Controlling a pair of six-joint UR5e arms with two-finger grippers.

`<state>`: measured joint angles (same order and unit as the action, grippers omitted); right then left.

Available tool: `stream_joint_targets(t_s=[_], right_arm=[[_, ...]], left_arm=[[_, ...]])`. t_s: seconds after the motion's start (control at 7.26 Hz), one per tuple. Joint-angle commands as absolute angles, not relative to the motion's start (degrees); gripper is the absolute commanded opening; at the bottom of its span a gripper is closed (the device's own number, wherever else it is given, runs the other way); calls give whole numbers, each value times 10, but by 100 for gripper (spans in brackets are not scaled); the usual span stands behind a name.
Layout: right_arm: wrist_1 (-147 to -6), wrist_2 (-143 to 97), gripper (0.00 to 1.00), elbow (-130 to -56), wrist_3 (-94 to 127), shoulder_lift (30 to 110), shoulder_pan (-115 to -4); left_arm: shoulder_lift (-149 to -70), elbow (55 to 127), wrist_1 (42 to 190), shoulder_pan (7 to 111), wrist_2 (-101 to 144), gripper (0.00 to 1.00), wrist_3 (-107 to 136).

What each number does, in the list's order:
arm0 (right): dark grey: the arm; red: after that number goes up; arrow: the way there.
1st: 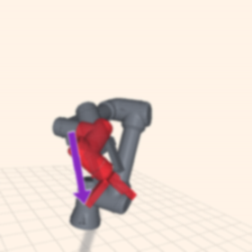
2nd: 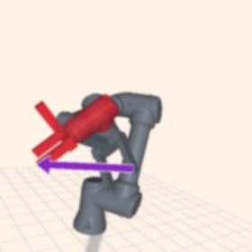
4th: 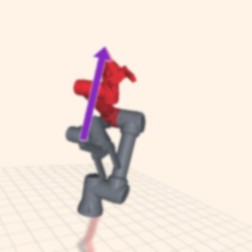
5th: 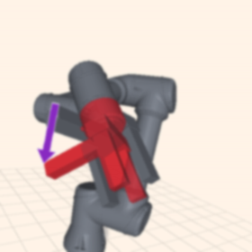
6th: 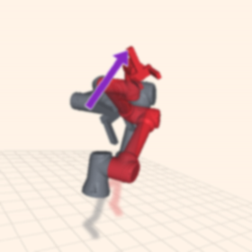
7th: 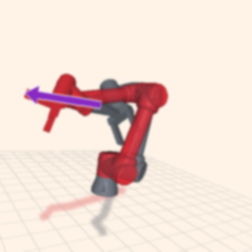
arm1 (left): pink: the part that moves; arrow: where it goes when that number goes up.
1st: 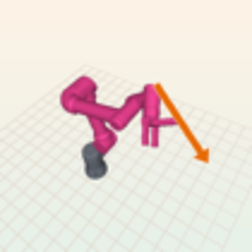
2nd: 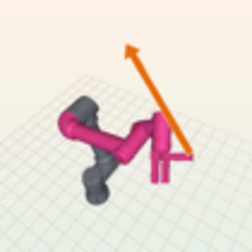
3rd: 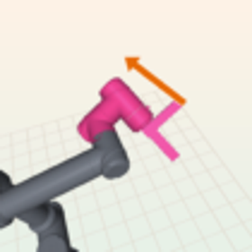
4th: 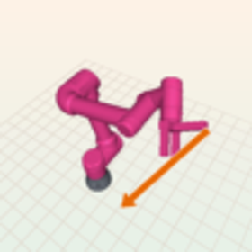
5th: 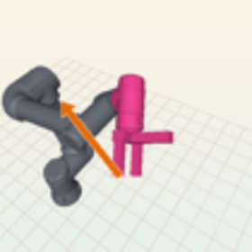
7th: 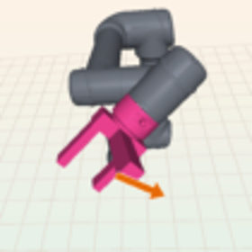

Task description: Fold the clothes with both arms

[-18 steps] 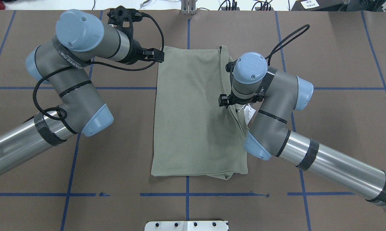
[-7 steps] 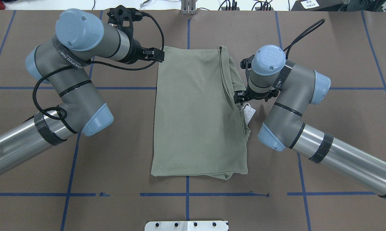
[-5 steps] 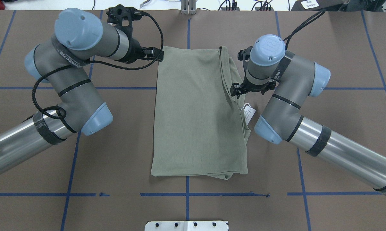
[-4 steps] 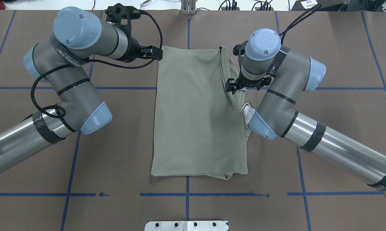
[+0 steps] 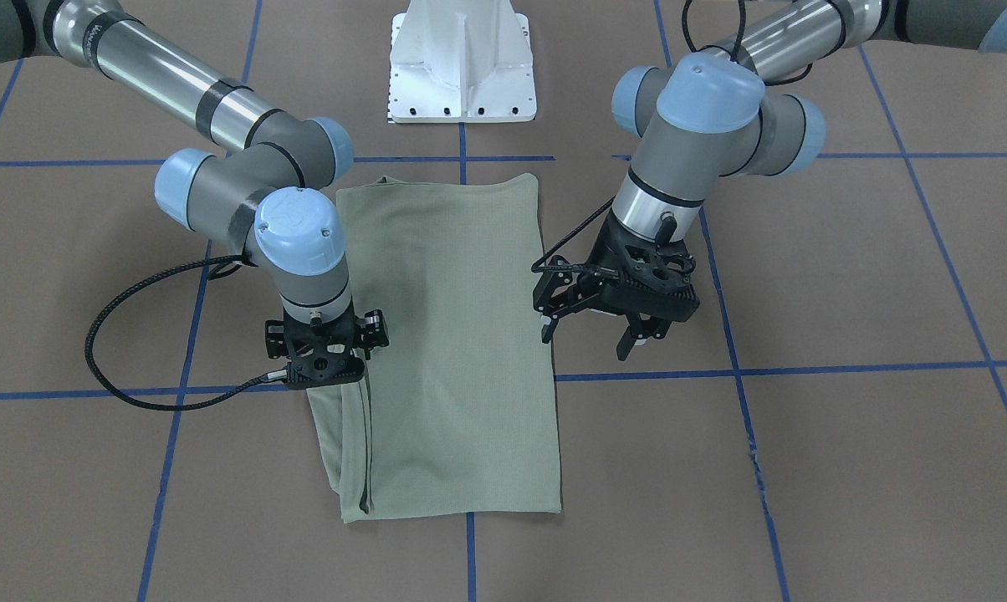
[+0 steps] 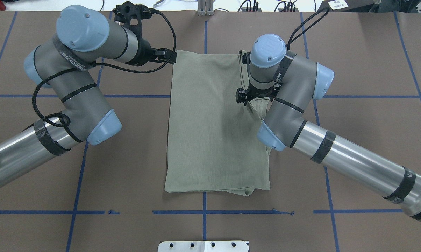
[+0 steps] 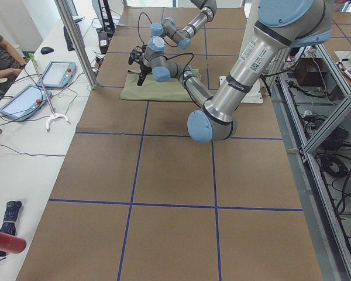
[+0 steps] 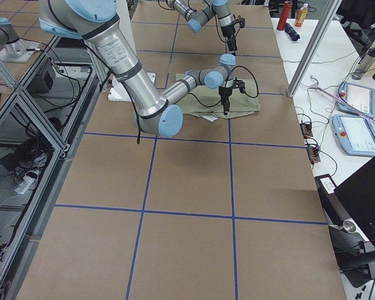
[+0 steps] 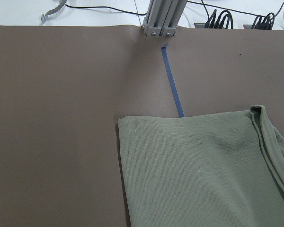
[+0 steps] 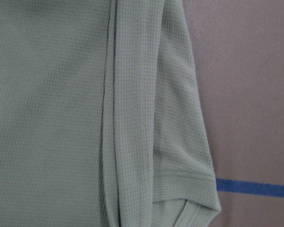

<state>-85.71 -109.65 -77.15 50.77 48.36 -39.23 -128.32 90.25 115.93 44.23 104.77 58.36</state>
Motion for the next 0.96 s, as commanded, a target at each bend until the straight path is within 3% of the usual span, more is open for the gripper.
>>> stream_joint_targets(t_s=[0.0,0.83], right_arm=[[-859,-1112,100,-770,507,487,-387],[-863,-1135,100,-770,502,503,-411]], left_arm=[[-1283,903,1159,443,1049,100,584],[-1283,903,1159,442,1067,100,584]])
